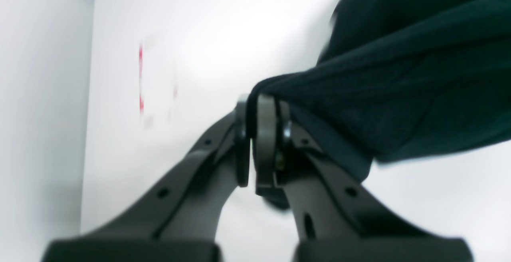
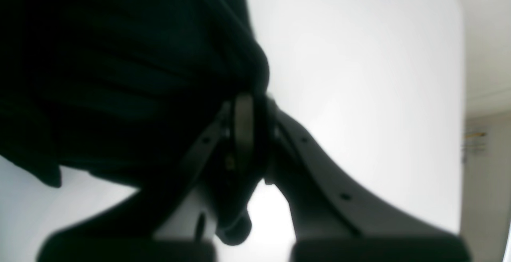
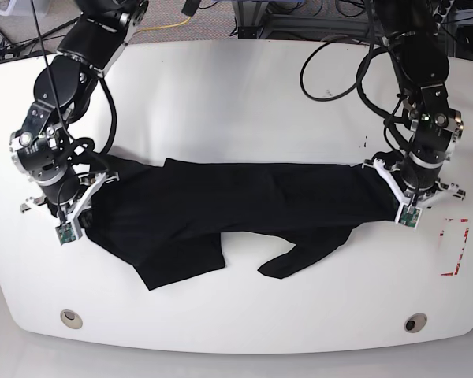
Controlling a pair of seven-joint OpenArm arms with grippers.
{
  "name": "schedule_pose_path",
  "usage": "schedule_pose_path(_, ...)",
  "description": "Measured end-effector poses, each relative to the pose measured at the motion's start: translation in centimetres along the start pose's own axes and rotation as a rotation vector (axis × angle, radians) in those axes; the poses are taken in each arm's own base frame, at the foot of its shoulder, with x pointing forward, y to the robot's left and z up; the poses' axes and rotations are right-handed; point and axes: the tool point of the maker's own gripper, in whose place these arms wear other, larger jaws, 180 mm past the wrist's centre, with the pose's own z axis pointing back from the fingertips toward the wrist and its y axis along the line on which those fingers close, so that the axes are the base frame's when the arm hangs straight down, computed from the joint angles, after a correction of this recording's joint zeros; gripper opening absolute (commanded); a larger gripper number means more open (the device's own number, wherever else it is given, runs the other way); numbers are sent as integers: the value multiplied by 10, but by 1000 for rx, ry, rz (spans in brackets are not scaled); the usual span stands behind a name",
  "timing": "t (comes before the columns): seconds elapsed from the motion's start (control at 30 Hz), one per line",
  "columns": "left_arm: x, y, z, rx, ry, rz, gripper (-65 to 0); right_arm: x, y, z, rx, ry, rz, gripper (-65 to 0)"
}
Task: Fold the T-shirt properly
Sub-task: 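Lift the shoulder edge and fold it over toward the hem with both grippers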
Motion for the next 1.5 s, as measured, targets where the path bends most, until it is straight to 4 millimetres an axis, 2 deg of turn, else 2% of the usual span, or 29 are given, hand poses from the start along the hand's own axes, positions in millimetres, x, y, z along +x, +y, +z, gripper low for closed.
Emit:
schedule_pose_path(0.2, 59, 9, -5, 16, -131, -17, -650, 40, -38, -3, -58, -60, 17, -650)
schedule_pose_path(0.37, 100, 19, -4, 37, -221, -26, -649, 78, -58, 0, -95, -124, 51, -650)
schedule_pose_path(0.53, 142, 44, 4, 101, -310, -26, -647, 125, -57, 5, -98, -187, 162, -650)
schedule_pose_path(0.7, 168, 74, 13, 170, -320, -36, -647, 166, -61, 16, -117, -272, 195, -650)
schedule_pose_path(0.93, 215, 117, 39, 270, -390, -40, -646, 235, -73, 47, -178, -366, 269, -650)
schedule_pose_path(1.07, 247, 146, 64, 346, -457, -42, -644, 269, -76, 66, -214, -419, 320, -650)
schedule_pose_path(1.2, 271, 177, 91, 433, -505, -86, -644, 306, -76, 91, -244, -497, 387, -650)
schedule_pose_path(1.33, 282, 189, 94, 463, -489, -145, -644, 331, -74, 110, -283, -535, 461, -650)
schedule_pose_path(1.5, 275, 195, 90, 467, -430, -251, -644, 329, -80, 114, -301, -525, 483, -650)
